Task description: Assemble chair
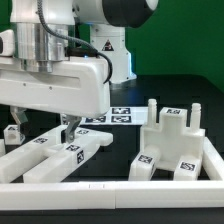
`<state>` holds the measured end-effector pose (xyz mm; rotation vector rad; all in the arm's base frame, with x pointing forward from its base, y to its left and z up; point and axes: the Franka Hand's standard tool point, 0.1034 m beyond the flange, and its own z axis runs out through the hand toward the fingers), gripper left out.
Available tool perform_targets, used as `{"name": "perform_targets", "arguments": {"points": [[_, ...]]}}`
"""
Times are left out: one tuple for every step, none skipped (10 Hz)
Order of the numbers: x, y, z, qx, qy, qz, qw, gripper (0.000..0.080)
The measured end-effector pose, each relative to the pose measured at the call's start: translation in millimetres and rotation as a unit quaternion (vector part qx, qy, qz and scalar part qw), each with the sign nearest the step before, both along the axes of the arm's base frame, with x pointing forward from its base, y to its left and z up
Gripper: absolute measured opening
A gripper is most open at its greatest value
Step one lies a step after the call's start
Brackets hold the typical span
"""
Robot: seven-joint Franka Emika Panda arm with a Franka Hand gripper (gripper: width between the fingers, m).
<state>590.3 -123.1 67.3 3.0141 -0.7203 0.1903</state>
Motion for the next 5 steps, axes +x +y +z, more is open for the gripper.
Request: {"name": "perform_targets", "arguments": {"points": [[-1.7,0.5,-1.2,0.004,0.004,-0.002,1.000,0.0649],[-9.1,4.6,-7.4,0.029,0.027,-0.011,0.999,0.0649],[-7.7,12.1,-12.7,0.036,0.033,-0.014,0.999,0.0649],[-6.0,20.4,-17.3,0.040,0.037,-0.014,0.998,0.0649],[-7.4,25.8,-23.5,0.041,0.041,-0.016,0.998,0.0649]]}}
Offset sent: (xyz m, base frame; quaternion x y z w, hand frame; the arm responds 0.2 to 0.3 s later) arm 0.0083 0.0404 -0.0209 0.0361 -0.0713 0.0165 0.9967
